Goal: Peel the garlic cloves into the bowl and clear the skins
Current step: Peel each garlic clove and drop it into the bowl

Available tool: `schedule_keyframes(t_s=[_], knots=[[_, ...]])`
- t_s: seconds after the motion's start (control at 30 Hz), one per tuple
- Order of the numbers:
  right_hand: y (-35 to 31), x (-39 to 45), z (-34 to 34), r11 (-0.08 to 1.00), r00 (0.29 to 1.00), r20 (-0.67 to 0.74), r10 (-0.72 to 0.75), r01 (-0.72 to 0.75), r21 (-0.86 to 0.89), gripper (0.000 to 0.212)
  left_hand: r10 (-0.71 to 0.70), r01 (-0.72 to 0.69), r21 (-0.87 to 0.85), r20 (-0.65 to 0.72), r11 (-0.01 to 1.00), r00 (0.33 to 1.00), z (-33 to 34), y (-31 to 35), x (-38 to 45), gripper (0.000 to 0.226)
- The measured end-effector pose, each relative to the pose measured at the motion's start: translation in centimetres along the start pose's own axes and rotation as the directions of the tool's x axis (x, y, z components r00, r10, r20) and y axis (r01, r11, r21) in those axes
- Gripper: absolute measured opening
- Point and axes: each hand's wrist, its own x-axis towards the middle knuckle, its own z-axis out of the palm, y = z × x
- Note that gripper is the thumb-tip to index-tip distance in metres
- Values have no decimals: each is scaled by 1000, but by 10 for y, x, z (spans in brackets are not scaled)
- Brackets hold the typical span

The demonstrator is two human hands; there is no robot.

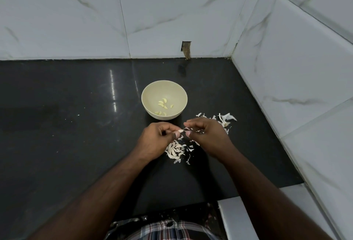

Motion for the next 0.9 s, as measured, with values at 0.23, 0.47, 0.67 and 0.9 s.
schedule_keyframes(t_s=[0.23,0.47,0.67,0.9], knots=[[-6,-1,10,996,998,-29,54,-52,67,9,10,-11,-30,-19,1000,1000,4,4,0,11],[-10,-4,10,848,958,113,265,-287,446,16,130,-122,78,-102,989,986,7,2,-5,15],[-11,-5,11,783,939,181,293,-344,518,21,159,-156,29,-116,987,980,10,-3,-7,18],[-11,-4,4,620,894,333,299,-447,644,22,100,-116,-162,-103,980,990,10,-2,-5,16]])
